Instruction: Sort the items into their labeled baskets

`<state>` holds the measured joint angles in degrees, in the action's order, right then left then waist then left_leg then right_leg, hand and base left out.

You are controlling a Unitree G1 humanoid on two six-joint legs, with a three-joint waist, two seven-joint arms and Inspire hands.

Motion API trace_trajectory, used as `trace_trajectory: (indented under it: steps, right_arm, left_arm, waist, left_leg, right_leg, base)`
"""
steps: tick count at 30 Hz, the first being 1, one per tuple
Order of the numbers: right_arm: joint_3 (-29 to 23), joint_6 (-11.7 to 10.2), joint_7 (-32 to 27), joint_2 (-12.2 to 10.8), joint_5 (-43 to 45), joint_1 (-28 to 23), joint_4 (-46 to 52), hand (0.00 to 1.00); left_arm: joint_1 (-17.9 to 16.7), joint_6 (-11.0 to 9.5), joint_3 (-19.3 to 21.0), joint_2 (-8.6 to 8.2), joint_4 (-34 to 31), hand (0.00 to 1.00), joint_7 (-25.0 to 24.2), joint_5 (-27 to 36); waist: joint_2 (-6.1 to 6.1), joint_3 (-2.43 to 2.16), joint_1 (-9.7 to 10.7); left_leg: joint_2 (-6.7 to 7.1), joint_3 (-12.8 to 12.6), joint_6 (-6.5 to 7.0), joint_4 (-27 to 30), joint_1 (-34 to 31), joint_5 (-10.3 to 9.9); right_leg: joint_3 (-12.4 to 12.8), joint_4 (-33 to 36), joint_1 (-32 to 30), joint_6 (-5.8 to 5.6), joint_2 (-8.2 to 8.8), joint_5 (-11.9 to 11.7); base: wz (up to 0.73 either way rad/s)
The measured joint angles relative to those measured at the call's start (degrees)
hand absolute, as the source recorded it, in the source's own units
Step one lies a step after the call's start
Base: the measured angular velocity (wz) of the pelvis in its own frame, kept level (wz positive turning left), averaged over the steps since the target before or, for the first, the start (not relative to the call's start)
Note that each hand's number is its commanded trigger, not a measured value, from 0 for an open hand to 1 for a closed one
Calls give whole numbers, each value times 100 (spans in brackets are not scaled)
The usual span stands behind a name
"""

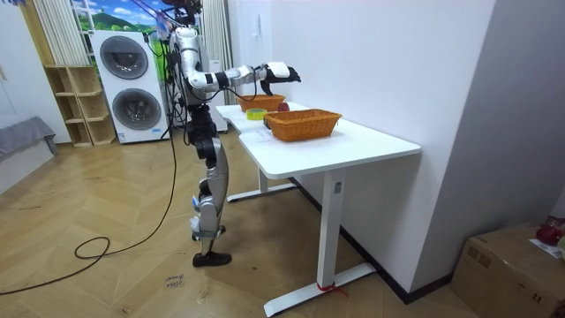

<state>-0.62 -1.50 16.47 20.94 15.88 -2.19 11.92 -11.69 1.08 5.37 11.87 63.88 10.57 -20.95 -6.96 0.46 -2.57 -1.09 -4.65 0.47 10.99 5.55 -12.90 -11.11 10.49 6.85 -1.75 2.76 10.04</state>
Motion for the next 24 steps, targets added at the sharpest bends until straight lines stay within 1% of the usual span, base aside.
trace_trajectory:
  steps: [4, 6, 11, 13, 16, 17, 21, 22, 24]
  right_arm:
    - [-6, 41, 160, 0, 192, 0, -46, 0]
    - [-4, 68, 220, 0, 264, 0, -80, 0]
    - [22, 192, 370, 0, 347, 1, -100, 0]
    - [159, 271, 382, 0, 440, -1, -214, 0]
    - [195, 413, 519, 0, 489, -59, -252, 0]
    - [194, 416, 546, 0, 506, -59, -267, 0]
    - [194, 420, 660, 0, 706, -59, -455, 0]
    - [194, 476, 712, 0, 741, -62, -481, 0]
    - [194, 518, 772, 0, 816, -78, -497, 0]
  left_arm:
    - [76, 17, 0, 7, 2, 0, -18, -9]
    - [109, 18, 0, 10, 3, 0, -72, -7]
    - [98, 52, -3, 20, 2, 0, -181, 0]
    - [99, 101, -3, 34, 0, 0, -235, 1]
    - [98, 120, -2, 41, -2, 0, -249, -4]
    - [92, 127, -1, 46, -7, 0, -255, -5]
    - [67, 142, 1, 56, -212, 0, -284, -9]
    - [65, 142, 1, 57, -256, 0, -287, -9]
    - [62, 142, 0, 66, -311, 0, -287, -9]
  waist:
    - [10, 3, -66]
    - [23, -3, -88]
    - [57, -4, -107]
    - [59, -6, -103]
    - [60, -6, -103]
    - [60, -6, -108]
    - [50, -14, -118]
    - [50, -15, -119]
    - [50, -17, -119]
  left_leg:
    - [-1, 0, 0, 28, -6, 0]
    - [1, 1, 0, 29, -6, -1]
    - [0, 8, 0, 26, -13, -1]
    - [0, 9, 0, 30, -14, -1]
    - [5, 7, 0, 32, -31, -2]
    - [4, 6, 0, 33, -36, -2]
    - [0, 3, 0, 63, -114, -1]
    - [0, 3, 0, 66, -122, -1]
    - [0, 5, 0, 68, -132, -1]
  right_leg:
    - [-18, 0, 9, 0, 0, 0]
    - [-22, 1, 14, 0, 2, 0]
    - [-23, 1, 17, 0, 2, 0]
    - [-20, 1, 23, 1, 2, -1]
    - [-21, 0, 14, 3, 6, -3]
    - [-23, 1, 10, 3, 6, -3]
    - [-26, 1, -50, 19, 4, -13]
    - [-28, 1, -57, 19, 4, -14]
    - [-28, 1, -65, 20, 4, -15]
  base:
    - [0]
    - [0]
    - [0]
    - [0]
    - [0]
    - [0]
    - [0]
    - [0]
    - [0]
